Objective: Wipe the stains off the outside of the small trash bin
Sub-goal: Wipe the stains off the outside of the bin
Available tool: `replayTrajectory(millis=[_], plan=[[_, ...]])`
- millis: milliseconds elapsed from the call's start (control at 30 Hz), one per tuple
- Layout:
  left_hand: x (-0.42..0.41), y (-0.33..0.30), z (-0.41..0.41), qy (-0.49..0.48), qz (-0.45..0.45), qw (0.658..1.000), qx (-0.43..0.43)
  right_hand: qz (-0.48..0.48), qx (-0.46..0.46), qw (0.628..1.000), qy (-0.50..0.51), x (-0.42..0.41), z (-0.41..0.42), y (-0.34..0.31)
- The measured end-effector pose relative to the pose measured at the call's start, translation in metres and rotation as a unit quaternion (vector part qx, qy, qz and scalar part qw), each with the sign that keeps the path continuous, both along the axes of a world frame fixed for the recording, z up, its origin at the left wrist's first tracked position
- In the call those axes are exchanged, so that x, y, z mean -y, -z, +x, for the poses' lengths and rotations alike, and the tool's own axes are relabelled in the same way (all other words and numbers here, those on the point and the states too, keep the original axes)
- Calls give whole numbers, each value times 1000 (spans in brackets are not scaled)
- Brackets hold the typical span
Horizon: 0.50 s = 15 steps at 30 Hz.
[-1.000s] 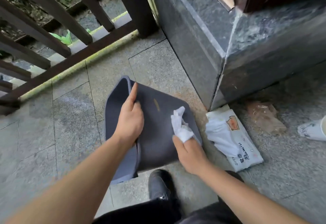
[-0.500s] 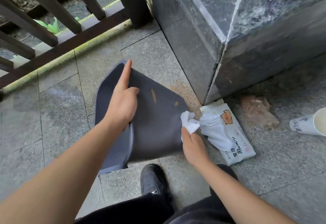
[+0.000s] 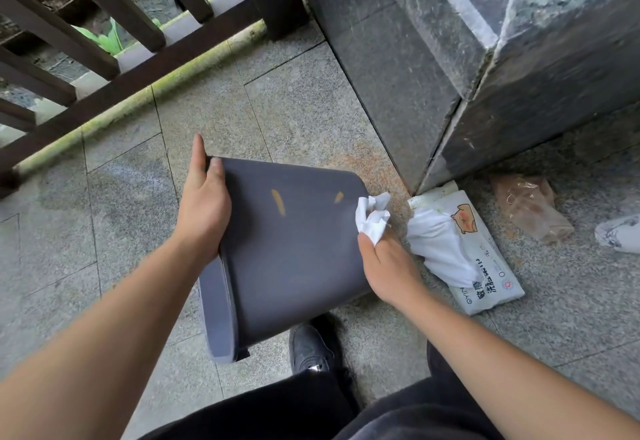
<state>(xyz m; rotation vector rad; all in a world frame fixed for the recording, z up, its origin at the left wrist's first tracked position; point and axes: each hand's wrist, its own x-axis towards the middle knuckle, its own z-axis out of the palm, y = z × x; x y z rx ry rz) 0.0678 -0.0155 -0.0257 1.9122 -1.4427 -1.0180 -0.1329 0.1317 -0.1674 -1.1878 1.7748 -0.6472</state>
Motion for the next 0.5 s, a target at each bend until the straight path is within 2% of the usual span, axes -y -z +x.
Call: replayTrajectory(millis=[133, 267, 333, 433, 500], plan=[[-2, 3, 4, 43, -11, 999, 24, -53, -20, 996, -64, 15, 1, -6], [-2, 3, 6, 85, -19, 995, 44, -158, -19, 979, -131, 32, 12, -17], [-3, 3, 7, 88, -19, 995, 43, -157, -16, 979, -129, 37, 14, -16], [-3, 4, 10, 70, -15, 997, 30, -92, -32, 993, -66, 35, 17, -15], [-2, 4, 10, 64, -12, 998, 20, -113, -20, 991, -63, 18, 32, -25]])
